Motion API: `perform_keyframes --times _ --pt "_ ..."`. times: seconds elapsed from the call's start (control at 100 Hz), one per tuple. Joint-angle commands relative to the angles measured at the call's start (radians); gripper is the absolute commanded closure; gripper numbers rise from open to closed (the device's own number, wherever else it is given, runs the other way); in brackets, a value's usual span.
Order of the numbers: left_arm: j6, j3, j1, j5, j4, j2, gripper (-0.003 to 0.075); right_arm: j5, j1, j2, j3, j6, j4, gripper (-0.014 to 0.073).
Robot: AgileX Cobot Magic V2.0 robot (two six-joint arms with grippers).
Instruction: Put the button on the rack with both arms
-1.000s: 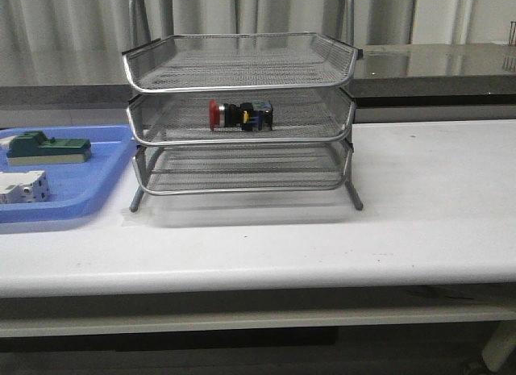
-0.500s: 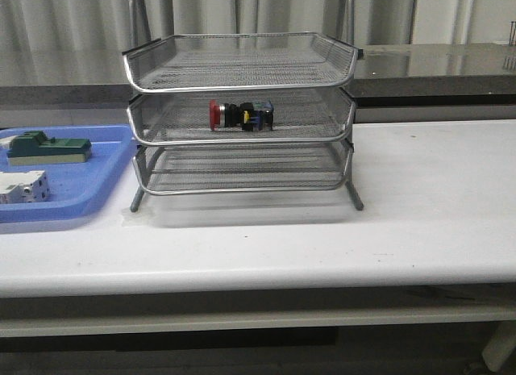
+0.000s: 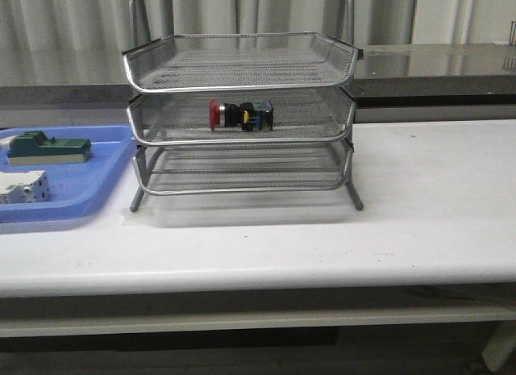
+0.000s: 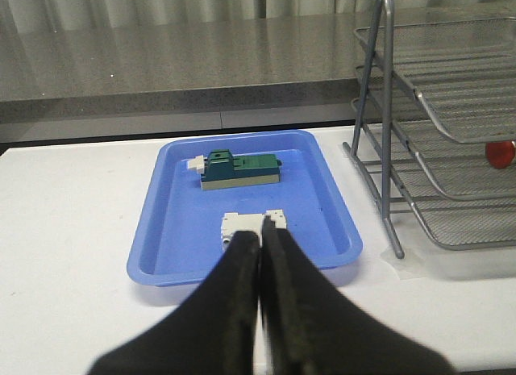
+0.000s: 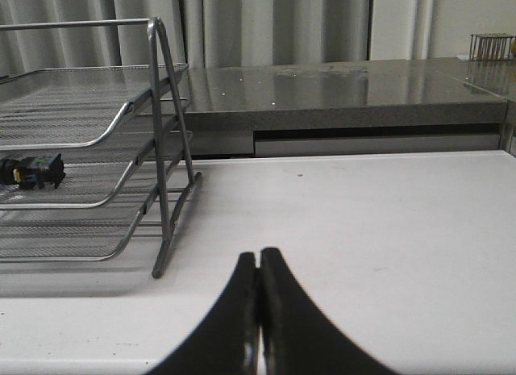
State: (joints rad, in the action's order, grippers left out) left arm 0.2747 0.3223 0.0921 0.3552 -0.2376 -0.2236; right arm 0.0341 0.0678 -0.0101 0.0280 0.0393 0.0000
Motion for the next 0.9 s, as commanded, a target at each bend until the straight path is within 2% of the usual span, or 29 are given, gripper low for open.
perform_keyframes --times 0.0,0.75,0.89 --pt "-0.009 0.026 0.002 -0.08 -0.015 -0.011 0.0716 -0.088 -0.005 -0.02 -0.016 -0.002 -0.006 0.0651" --pt "-0.009 0.007 0.002 -0.081 0.005 -0.011 0.0716 -0.088 -0.005 -0.02 -0.016 -0.002 -0.006 0.0651" --pt "-0.009 -0.034 0.002 -0.131 0.019 -0.011 0.0716 -0.088 -0.005 -0.02 -0.016 -0.002 -0.006 0.0651"
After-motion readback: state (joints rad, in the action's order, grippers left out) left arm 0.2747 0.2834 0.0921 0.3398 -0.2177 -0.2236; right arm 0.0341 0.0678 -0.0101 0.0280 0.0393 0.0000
